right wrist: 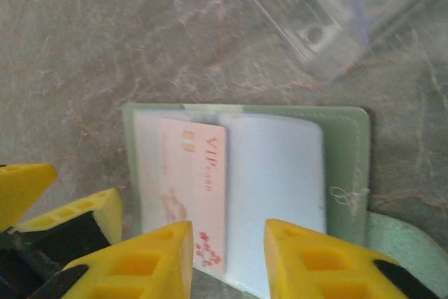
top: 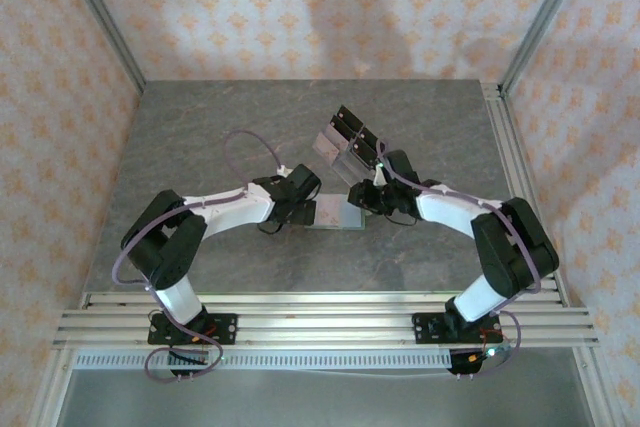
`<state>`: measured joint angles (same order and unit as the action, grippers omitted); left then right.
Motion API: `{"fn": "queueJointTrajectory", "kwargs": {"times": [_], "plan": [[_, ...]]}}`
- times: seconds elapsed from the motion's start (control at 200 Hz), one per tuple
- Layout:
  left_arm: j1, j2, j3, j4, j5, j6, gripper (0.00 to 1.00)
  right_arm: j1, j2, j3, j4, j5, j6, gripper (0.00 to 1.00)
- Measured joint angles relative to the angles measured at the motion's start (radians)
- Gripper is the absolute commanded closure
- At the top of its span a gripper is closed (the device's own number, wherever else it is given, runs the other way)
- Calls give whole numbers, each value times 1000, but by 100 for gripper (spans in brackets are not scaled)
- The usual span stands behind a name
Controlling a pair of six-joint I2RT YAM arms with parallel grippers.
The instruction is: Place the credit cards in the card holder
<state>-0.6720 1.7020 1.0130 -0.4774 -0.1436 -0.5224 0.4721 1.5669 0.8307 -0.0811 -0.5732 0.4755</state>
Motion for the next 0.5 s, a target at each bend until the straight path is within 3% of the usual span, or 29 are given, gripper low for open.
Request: {"fn": "queueJointTrajectory", "kwargs": {"times": [0.115, 0.205, 0.5], "plan": [[3, -2, 0, -15, -18, 0, 0, 36, 23, 86, -76, 28, -42, 93], [12, -2, 0, -27, -29, 0, 0, 63, 57, 127, -118, 47, -59, 98], [39, 5, 0, -35, -48, 0, 0, 95, 155, 161, -212, 81, -85, 100]]}}
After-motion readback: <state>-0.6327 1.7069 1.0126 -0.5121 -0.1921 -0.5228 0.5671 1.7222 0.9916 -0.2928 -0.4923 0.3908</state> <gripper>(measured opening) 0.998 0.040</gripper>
